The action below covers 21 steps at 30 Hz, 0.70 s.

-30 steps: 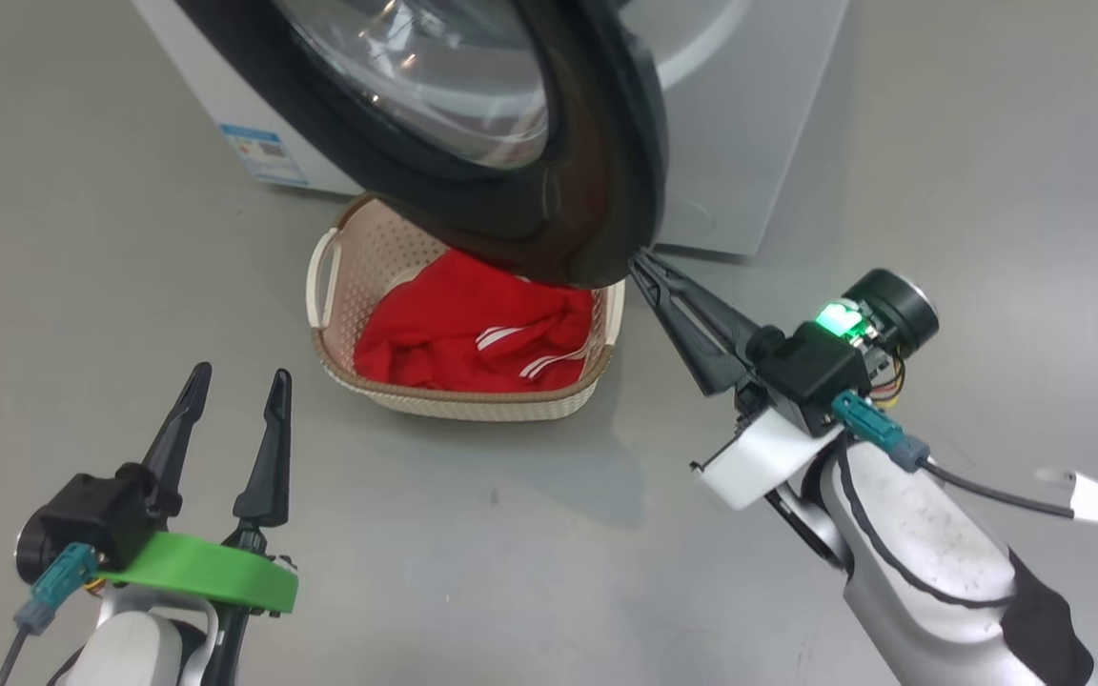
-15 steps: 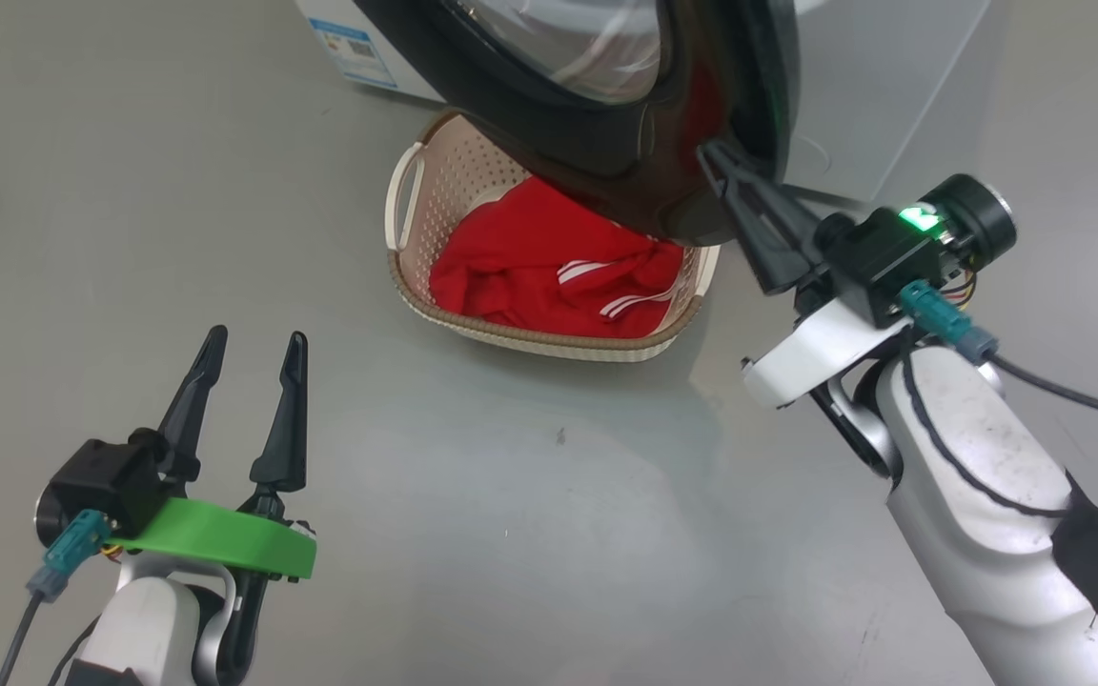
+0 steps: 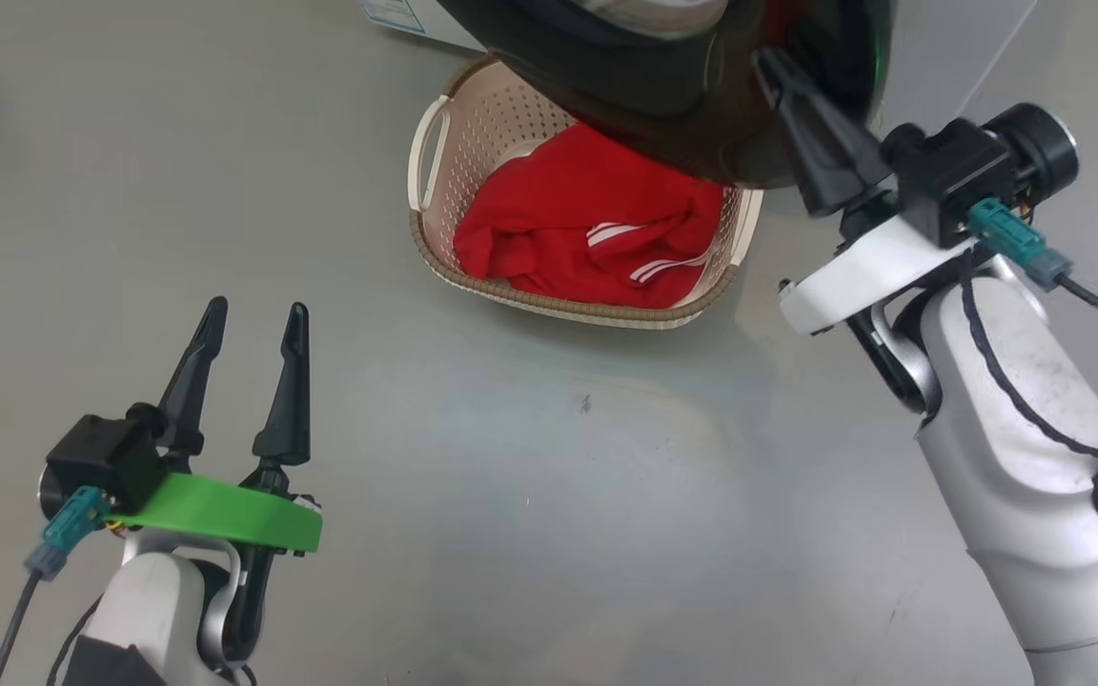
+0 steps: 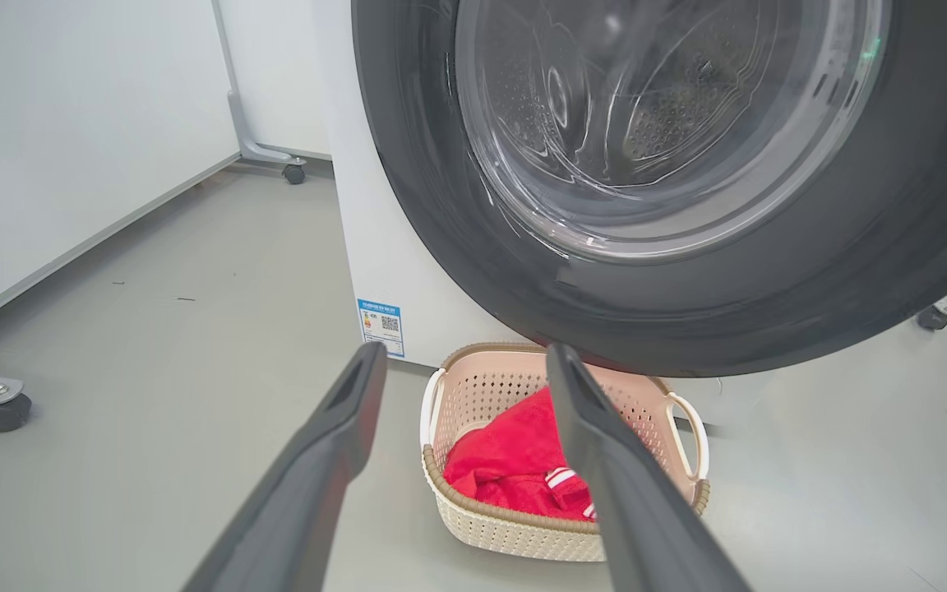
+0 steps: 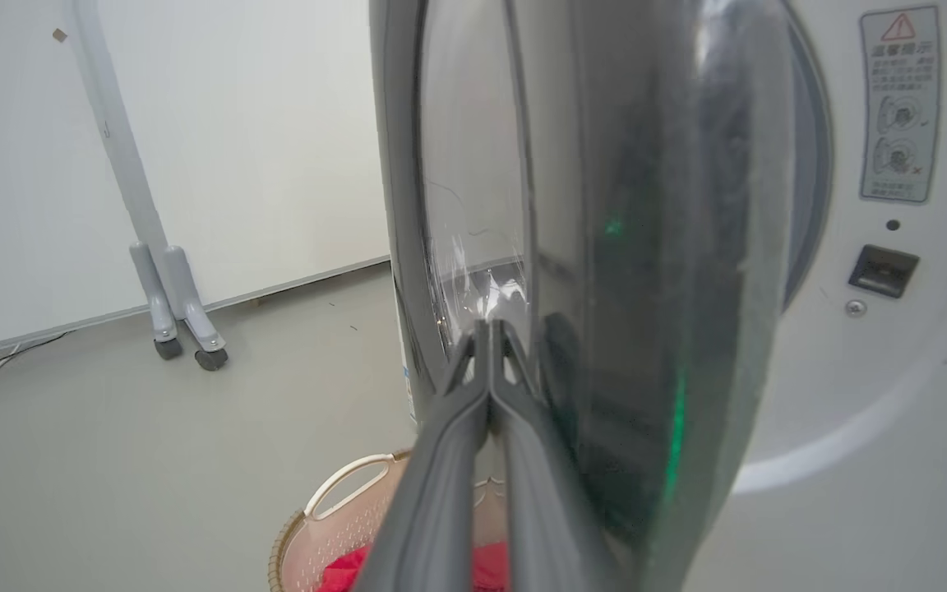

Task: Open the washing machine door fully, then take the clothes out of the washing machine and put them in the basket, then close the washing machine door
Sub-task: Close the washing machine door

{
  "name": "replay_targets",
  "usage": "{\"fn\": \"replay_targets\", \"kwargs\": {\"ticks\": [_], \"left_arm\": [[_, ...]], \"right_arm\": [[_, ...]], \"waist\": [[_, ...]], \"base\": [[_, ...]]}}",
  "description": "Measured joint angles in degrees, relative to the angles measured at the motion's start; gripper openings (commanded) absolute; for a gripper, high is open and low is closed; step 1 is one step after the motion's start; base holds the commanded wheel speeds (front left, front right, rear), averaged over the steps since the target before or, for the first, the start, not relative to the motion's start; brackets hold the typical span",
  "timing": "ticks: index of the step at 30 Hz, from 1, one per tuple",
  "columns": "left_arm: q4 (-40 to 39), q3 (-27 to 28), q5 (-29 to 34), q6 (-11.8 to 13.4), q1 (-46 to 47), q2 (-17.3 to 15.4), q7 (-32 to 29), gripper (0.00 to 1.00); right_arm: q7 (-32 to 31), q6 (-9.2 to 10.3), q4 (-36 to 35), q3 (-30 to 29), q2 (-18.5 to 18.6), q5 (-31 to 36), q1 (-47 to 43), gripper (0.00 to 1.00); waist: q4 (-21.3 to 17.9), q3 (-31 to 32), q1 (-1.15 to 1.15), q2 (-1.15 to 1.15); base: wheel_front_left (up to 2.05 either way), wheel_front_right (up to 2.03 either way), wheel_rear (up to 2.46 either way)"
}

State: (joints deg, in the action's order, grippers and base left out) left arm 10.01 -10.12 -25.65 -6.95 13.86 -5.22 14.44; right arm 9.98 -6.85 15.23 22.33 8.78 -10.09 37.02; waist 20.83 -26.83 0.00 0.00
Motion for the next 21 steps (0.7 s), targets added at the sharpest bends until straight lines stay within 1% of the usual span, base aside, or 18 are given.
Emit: {"fn": "replay_targets", "kwargs": {"ticks": [3,4,7,12,15,21], "left_arm": [[-0.19,-0.35,-0.05,0.0,0.69,0.32,0.0,1.0],[-0.34,-0.66,-0.08,0.0,1.01,0.34,0.0,1.0],[-0.6,-1.07,-0.53,0.0,1.4,0.37,0.0,1.0],[-1.01,-1.82,-1.09,-0.01,2.76,0.8,0.0,1.0],[-1.19,-2.49,-1.53,-0.01,3.47,1.0,0.0,1.0],[-1.31,-2.9,-2.09,-0.16,4.95,1.42,0.0,1.0]], "right_arm": [[0.0,0.55,0.32,-1.51,0.31,-0.57,0.95,0.0],[-0.01,1.07,0.41,-2.12,0.65,-0.57,1.86,0.0],[-0.04,1.45,0.53,-3.09,1.16,-0.57,3.5,0.0],[-0.75,1.55,0.54,-4.55,3.14,-0.46,6.19,0.0],[-1.4,2.03,0.53,-5.46,4.01,-0.38,8.19,0.0],[-2.55,2.07,0.62,-6.88,5.97,0.04,12.52,0.0]], "waist": [[0.09,-0.85,0.0,0.0],[0.12,-1.45,0.0,0.0],[0.15,-2.42,0.0,0.0],[0.39,-4.22,0.0,0.0],[0.67,-5.4,0.0,0.0],[1.37,-7.9,0.0,0.0]], "base": [[0.0,0.0,0.0],[0.0,0.0,0.0],[0.0,0.0,0.0],[0.0,0.0,0.0],[0.0,0.0,0.0],[0.0,0.0,0.0]]}}
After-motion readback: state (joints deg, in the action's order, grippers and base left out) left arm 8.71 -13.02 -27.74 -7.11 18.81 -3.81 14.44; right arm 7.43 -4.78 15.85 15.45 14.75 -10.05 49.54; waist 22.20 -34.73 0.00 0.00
